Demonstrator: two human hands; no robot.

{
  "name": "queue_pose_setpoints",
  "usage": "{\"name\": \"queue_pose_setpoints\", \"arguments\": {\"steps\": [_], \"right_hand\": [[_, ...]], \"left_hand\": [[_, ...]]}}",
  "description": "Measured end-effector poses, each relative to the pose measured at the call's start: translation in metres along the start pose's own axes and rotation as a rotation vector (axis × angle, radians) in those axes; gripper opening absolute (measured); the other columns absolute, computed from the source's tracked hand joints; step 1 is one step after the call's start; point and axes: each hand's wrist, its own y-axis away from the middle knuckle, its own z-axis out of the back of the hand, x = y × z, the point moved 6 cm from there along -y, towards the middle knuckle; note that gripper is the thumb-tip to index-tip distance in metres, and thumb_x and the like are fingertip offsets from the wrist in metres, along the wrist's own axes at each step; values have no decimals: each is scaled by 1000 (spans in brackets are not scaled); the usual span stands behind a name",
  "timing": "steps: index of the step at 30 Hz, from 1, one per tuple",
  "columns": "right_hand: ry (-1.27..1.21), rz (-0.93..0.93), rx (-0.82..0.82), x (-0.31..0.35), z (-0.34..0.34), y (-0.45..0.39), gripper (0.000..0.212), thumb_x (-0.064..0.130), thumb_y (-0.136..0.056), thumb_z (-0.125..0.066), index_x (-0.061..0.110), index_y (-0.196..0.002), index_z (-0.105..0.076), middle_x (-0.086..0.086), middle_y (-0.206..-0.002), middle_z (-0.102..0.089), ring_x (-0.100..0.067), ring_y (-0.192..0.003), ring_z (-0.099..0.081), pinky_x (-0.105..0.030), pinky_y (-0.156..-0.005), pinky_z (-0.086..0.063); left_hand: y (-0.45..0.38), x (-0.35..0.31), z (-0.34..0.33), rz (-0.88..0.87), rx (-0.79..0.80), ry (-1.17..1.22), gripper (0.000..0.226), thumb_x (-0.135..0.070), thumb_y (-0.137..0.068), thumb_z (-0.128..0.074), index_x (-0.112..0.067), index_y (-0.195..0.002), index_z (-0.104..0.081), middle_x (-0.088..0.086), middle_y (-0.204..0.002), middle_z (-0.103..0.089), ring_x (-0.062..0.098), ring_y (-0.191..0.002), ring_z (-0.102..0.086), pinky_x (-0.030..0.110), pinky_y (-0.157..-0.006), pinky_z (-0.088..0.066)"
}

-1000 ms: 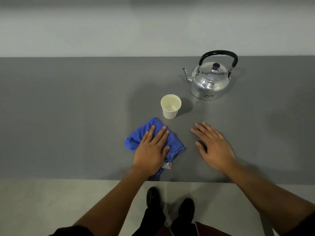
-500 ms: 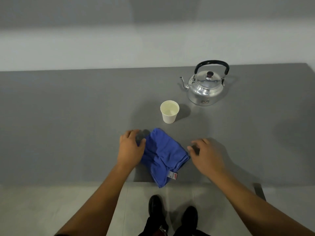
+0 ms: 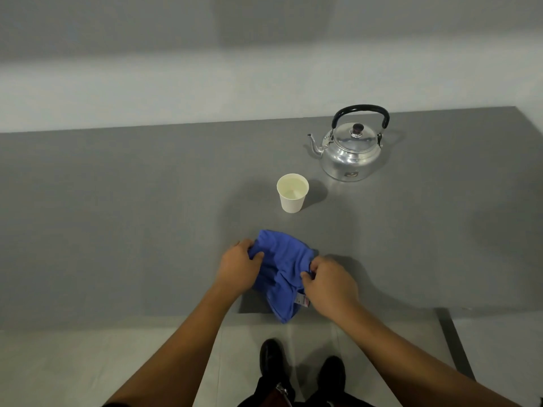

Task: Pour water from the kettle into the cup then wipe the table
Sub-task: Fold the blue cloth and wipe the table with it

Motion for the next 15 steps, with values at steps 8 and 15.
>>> {"name": "queue_pose_setpoints", "arguments": {"steps": [8,15], "right_hand": [[-529,45,-70,28,3,-8,22,23,-95,-65,30,-86,-46,7,-77,-61,0,-73,-59,-8,-58,-44],[-696,142,-82,71,8,-34,52,5,-90,-66,49,-110,-48,22,-86,-67,5,-83,-66,-6,-65,-49]], "left_hand": [[6,14,24,68,-42,462,7,-27,-101,-62,-28,-97,-68,-9,-88,-73,6,-81,-67,22,-70,-49],[5,31,73,71,-53,768,25,-4,-100,-64,-17,-122,-63,9,-114,-77,35,-109,-72,57,-98,-57]]}}
